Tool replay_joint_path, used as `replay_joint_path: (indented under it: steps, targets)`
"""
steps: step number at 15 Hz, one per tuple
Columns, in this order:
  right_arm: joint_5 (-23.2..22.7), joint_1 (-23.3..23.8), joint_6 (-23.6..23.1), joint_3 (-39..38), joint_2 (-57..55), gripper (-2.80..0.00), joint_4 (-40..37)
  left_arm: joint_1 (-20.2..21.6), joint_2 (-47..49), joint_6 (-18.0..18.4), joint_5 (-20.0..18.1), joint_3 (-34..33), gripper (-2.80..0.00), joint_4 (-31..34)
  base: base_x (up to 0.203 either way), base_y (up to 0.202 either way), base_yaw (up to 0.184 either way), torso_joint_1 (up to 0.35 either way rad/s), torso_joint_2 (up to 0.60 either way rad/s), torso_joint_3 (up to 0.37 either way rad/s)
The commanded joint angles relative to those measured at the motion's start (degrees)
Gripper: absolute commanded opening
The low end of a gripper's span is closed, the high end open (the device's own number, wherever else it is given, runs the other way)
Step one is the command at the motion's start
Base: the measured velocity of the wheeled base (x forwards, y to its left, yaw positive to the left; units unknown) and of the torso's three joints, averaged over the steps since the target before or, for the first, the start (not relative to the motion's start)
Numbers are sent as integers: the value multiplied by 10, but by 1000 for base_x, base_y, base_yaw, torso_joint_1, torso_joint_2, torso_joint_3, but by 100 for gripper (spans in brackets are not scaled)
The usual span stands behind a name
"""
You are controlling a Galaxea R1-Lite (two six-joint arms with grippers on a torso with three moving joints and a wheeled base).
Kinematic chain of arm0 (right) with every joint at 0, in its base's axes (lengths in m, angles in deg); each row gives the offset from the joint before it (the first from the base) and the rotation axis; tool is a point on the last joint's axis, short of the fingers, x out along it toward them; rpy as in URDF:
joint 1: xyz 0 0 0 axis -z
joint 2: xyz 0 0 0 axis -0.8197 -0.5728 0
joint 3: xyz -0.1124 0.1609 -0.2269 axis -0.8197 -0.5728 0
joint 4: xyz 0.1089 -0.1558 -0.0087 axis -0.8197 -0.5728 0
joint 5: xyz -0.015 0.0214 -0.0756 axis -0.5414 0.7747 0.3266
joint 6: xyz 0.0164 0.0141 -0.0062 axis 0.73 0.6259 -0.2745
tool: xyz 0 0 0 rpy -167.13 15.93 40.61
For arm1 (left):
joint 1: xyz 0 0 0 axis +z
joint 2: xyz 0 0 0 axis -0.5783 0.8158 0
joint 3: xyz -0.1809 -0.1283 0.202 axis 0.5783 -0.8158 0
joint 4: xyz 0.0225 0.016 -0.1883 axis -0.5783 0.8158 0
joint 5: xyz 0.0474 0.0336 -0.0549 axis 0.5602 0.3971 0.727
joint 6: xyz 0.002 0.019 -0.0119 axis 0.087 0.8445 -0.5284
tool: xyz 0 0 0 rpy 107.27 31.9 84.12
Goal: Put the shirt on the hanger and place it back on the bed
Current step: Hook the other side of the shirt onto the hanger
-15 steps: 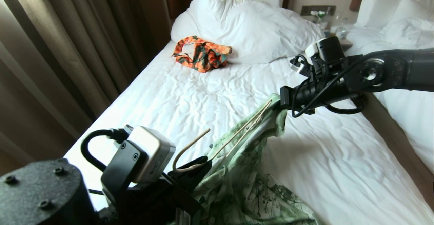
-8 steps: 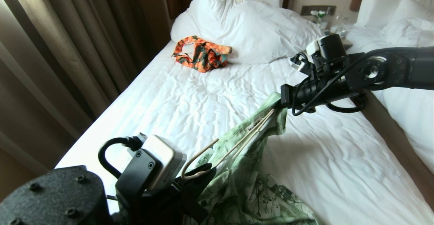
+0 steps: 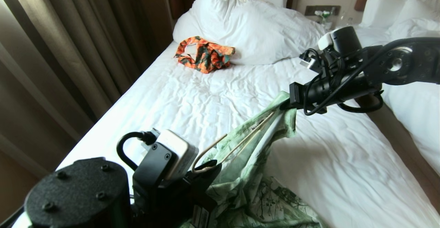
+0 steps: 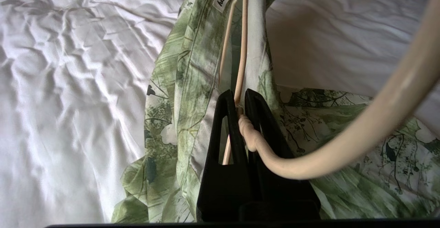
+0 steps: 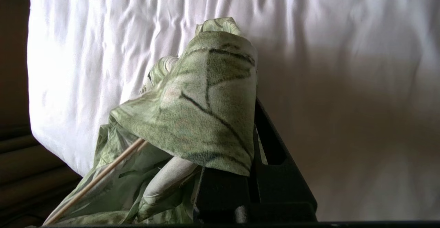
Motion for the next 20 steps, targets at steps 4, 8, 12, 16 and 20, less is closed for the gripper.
replay_joint_path:
  steps: [4,8,12,16,20]
  targets:
    - [-2,0,1,-2,27,-280,-4,38,26,1,-18,13,-280,-1,0,0,0,0,0,0]
    - [-5,-3,-4,2,25,-280,-1,34,38,2,-23,31,-280,1,0,0,0,0,0,0]
    - [-29,-18,-3,1,39,-280,-2,34,58,1,-28,81,-280,27,0,0,0,0,0,0]
    - [-31,-37,-3,-2,64,-280,-5,35,75,1,-40,135,-280,65,0,0,0,0,0,0]
    - [-36,-67,-9,-6,110,-280,-10,35,73,-1,-44,186,-280,116,0,0,0,0,0,0]
